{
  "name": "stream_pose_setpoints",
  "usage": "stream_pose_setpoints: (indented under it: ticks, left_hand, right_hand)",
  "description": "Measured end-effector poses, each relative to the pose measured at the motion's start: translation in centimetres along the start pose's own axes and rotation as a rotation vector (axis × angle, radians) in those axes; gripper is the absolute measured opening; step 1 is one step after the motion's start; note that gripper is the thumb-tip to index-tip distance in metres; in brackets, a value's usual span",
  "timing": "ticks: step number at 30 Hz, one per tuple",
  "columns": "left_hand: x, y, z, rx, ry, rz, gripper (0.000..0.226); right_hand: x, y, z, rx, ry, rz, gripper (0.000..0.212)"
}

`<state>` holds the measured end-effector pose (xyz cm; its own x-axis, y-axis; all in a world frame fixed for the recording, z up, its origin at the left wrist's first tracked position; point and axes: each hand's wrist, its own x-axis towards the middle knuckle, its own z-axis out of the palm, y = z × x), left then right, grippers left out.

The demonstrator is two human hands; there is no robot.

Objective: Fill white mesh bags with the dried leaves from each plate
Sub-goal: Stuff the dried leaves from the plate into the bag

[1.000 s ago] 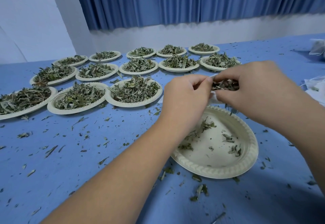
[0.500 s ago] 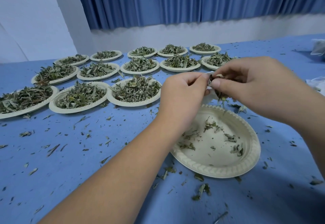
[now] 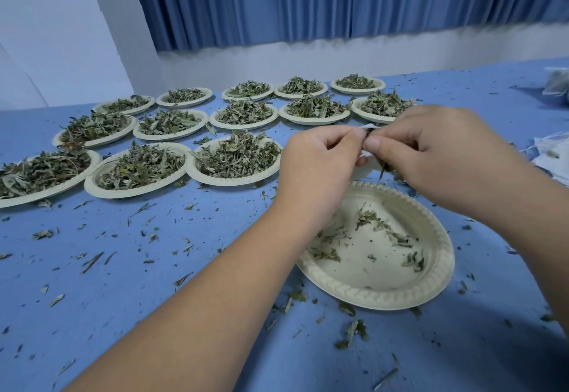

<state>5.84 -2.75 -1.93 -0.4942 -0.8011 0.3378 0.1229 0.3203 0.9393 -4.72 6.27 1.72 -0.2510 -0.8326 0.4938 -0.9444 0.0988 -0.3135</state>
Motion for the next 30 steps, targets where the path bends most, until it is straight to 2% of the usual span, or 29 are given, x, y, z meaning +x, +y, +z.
stream_pose_setpoints:
  ticks: [3, 8, 14, 25, 30]
  left_hand:
    - [0.1, 0.0, 0.0, -0.007, -0.008, -0.011, 0.019]
    - [0.1, -0.1, 0.1, 0.007, -0.019, 0.001, 0.020]
    - [-0.1, 0.0, 0.1, 0.065, -0.034, 0.035, 0.020]
    - [-0.4, 0.2, 0.2, 0.105, -0.080, 0.059, 0.019]
    - [-0.1, 0.1, -0.1, 0.032, -0.043, 0.006, 0.021]
  right_hand:
    - [0.0, 0.2, 0.1, -0.027, 0.011, -0.007, 0.043]
    - [0.0, -0.2, 0.7, 0.031, 0.154, 0.081, 0.010]
    - [-0.2, -0.6, 0.5, 0.078, 0.193, 0.123, 0.012]
    - [-0.2, -0.3, 0.9, -0.050, 0.253, 0.209, 0.020]
    - [-0.5, -0.8, -0.2, 0.094, 0.221, 0.178, 0.015]
